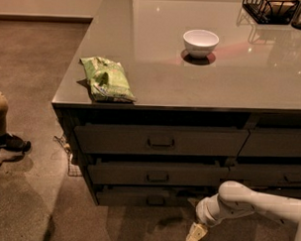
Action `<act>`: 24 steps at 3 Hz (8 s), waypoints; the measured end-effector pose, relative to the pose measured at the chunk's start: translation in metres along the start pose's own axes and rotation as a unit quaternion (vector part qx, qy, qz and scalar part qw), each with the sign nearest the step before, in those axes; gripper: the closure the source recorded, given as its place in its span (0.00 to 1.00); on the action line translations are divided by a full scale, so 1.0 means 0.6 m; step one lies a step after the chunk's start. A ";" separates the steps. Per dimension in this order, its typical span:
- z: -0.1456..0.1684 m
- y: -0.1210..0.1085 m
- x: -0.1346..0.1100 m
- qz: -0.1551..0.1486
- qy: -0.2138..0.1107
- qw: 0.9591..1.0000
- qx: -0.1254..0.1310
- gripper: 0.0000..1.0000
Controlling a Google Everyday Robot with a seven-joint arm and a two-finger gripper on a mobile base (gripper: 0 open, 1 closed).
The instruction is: Open bottom drawer
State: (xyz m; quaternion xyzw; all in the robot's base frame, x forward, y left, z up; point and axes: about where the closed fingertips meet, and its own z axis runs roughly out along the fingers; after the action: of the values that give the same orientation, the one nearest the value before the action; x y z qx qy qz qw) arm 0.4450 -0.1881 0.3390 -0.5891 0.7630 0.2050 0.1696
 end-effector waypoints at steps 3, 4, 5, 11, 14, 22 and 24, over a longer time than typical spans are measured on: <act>0.132 -0.107 0.027 -0.048 -0.035 0.998 0.032 0.00; 0.158 -0.138 0.028 -0.059 -0.054 0.996 0.036 0.00; 0.194 -0.180 0.018 -0.070 -0.073 0.994 0.034 0.00; 0.234 -0.067 0.057 -0.046 -0.113 0.992 -0.022 0.89; 0.209 -0.017 0.054 -0.044 -0.124 0.991 -0.038 1.00; 0.156 0.052 0.105 -0.026 -0.154 0.986 -0.059 0.00; 0.226 0.000 0.118 -0.024 -0.126 0.988 -0.082 0.19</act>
Offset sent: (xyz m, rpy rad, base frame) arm 0.0664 0.0055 -0.0903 0.0247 -0.1428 0.0324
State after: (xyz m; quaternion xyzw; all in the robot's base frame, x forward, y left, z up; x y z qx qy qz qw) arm 0.4298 -0.1773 0.1873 -0.5884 0.7021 0.3351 0.2202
